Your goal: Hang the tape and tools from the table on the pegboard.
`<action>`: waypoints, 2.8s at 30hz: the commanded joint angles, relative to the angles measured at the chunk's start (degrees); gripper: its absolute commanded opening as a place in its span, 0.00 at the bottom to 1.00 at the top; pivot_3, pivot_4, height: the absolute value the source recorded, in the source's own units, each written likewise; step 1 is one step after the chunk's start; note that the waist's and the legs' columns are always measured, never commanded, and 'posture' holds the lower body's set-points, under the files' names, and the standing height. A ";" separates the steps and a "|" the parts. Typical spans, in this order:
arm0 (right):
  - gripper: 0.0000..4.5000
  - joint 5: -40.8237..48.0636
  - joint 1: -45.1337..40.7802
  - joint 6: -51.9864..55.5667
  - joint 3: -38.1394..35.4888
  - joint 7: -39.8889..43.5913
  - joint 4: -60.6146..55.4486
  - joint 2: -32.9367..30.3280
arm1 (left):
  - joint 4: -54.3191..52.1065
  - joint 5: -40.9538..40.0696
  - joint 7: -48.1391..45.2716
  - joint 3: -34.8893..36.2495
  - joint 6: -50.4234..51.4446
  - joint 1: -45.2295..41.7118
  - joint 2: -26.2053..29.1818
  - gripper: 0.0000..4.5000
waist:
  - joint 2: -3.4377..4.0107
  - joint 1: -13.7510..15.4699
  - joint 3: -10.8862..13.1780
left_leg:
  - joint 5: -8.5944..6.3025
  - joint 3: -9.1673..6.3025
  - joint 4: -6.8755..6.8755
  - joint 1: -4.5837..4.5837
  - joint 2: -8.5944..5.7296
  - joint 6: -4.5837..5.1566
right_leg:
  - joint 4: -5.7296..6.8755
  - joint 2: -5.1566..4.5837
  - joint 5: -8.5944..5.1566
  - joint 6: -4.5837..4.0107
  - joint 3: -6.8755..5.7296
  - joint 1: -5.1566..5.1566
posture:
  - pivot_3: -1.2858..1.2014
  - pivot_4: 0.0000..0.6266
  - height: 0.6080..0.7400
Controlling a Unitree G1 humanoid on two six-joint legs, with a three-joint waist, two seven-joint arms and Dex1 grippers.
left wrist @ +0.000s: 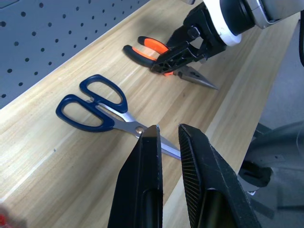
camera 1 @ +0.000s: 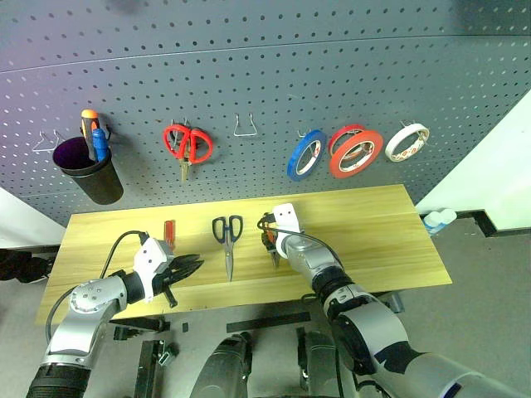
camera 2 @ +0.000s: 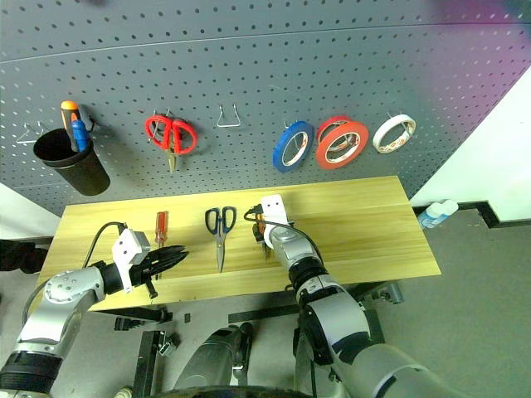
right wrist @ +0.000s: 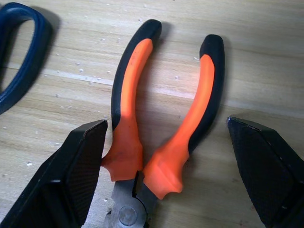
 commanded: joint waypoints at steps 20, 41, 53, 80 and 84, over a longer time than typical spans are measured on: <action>0.47 -4.42 6.84 5.01 8.20 4.53 -10.13 1.35 | -1.42 -0.95 0.31 1.12 -0.32 -0.63 -0.06 0.14 | -0.01 -0.14 -0.01 | 0.00 0.00 -0.10 0.01 0.07 0.00 | -0.07 0.05 0.00 -0.01 0.00 -0.03 | 0.51 0.39 1.00; 0.47 -7.28 33.02 -4.54 15.39 21.43 -65.55 -18.68 | -5.59 -7.45 1.30 2.67 3.45 -7.24 -2.07 0.14 | -0.17 0.10 -0.05 | 0.09 -0.05 0.06 -0.75 0.22 -0.17 | -0.13 0.26 0.08 -0.04 -0.12 -0.39 | 0.49 0.27 1.00; 0.47 1.65 23.62 -4.37 7.87 24.04 -73.59 -16.20 | -6.61 -8.60 3.05 6.15 2.60 -9.18 -2.20 0.14 | -0.53 0.18 -0.34 | 0.42 -0.08 0.09 -0.74 0.42 -0.72 | -0.08 0.61 0.27 -0.27 -0.14 -0.40 | 0.50 0.18 1.00; 0.47 -2.98 -9.49 -23.15 4.28 7.99 -39.08 -4.00 | -3.86 -4.40 9.79 5.82 -2.14 -10.97 -6.58 0.14 | -0.85 -0.13 -3.61 | 0.57 0.34 0.21 -0.31 0.46 -0.96 | 0.62 0.77 0.34 -0.35 0.40 -0.45 | 0.51 0.09 1.00; 0.47 -3.17 -13.09 -28.35 3.75 6.92 -29.17 -2.42 | -3.47 -3.82 10.30 6.03 -2.64 -10.79 -6.64 0.14 | -0.92 -0.17 -3.81 | 0.55 0.78 0.18 0.13 0.52 -0.94 | 0.82 0.85 0.34 -0.35 0.83 -0.30 | 0.52 0.08 1.00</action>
